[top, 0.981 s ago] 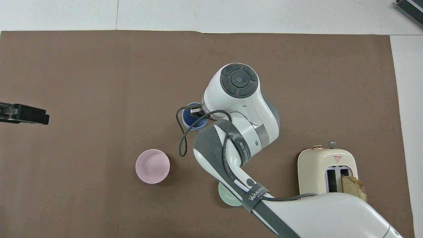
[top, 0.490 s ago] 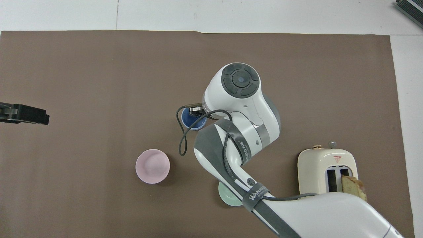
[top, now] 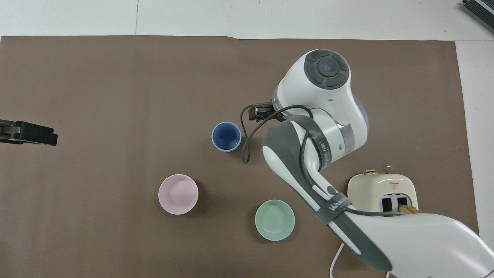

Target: Stack blue cups with both arms

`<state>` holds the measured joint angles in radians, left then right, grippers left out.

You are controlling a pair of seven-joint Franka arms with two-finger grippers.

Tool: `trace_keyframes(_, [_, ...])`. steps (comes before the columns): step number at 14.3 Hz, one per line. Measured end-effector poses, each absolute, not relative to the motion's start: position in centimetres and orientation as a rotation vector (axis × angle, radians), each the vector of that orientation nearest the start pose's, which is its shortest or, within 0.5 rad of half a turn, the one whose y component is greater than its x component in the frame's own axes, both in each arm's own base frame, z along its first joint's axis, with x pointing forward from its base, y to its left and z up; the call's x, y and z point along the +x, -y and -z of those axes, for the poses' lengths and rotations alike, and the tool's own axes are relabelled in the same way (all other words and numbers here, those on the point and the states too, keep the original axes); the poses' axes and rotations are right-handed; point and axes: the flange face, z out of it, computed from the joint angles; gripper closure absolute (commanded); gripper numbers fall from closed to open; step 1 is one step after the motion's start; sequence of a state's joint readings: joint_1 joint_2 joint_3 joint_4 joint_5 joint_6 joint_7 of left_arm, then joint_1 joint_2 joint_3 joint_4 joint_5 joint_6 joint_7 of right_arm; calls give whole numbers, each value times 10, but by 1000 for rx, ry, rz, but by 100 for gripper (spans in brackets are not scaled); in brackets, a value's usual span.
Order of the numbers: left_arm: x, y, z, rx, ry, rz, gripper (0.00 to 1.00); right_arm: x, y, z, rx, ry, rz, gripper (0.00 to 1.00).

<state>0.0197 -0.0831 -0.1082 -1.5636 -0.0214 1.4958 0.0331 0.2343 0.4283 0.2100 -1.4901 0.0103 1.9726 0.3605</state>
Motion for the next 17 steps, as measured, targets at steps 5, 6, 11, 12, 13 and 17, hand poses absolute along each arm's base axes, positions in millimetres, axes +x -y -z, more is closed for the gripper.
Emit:
trace_keyframes(5, [518,51,-666,-3148,-194,23,0,646,-173,-475,-3096,110,27,0])
trace_keyframes(6, [518,51,-666,-3148,-194,23,0,646,-159,-483,-3106,93,21,0])
trace_keyframes(11, [518,51,-666,-3148,-194,23,0,643,-80,-515,-3129,-45,7,0])
trace_keyframes(12, [518,51,-666,-3148,-194,23,0,641,-62,-523,-3131,-62,9,0])
trace_keyframes(13, [518,51,-666,-3148,-194,23,0,638,-48,-531,-3134,-71,10,0])
trace_keyframes(17, [518,51,-666,-3148,-194,23,0,626,-14,-555,-3158,-138,23,0])
